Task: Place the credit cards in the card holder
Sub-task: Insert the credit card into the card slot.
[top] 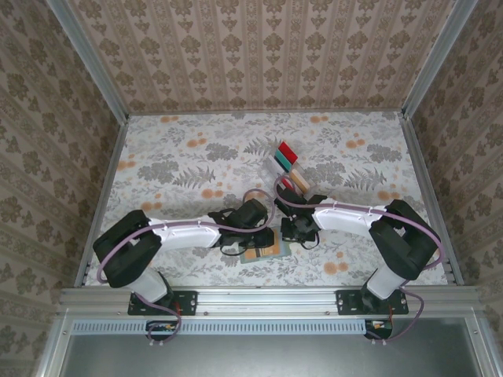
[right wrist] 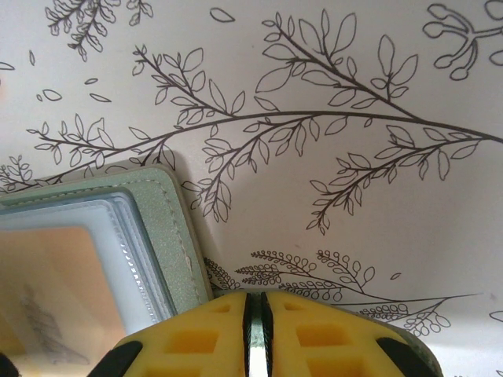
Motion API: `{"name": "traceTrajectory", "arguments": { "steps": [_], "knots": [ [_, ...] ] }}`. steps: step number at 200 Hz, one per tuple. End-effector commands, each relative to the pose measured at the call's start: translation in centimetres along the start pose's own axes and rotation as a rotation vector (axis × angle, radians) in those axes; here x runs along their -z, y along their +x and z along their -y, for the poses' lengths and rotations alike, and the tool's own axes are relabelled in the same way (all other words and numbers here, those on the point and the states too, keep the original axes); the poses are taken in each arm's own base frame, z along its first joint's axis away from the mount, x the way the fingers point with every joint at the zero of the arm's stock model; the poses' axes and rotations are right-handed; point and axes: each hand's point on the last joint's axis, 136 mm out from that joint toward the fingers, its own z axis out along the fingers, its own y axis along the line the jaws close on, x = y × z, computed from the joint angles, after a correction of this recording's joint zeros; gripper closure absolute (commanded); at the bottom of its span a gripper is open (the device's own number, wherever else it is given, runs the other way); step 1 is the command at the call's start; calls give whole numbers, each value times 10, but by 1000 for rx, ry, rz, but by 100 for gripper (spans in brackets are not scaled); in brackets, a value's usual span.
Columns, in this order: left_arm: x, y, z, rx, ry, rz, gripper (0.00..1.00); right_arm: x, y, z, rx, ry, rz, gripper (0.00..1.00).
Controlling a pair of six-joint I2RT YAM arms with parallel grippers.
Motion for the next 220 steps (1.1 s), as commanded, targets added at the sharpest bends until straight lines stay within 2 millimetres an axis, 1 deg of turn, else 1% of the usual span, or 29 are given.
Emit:
{"name": "traceTrajectory", "arguments": {
  "steps": [1, 34, 51, 118, 163, 179, 188, 220],
  "knots": [
    [-2, -1, 10, 14, 26, -6, 73, -17, 18, -1, 11, -10, -62, 84],
    [10, -5, 1, 17, -11, 45, 64, -17, 17, -1, 15, -8, -61, 84],
    [15, -6, -2, 7, -33, 54, 63, -17, 16, -3, 16, -12, -60, 84],
    [8, -2, -16, 18, -113, 23, 61, -17, 16, -3, 19, -9, -60, 84],
    [-2, 1, -10, 13, -78, -5, 64, -18, 16, -3, 18, -9, -62, 84],
    [-4, 2, -8, 6, -78, -15, 69, -18, 16, -2, 18, -8, -61, 84],
    [-5, 1, -7, 0, -75, -14, 70, -19, 17, -2, 19, -8, -62, 84],
    [-6, 0, 1, -13, -40, -16, 71, -20, 18, -1, 17, -7, -65, 84]
  ]
}}
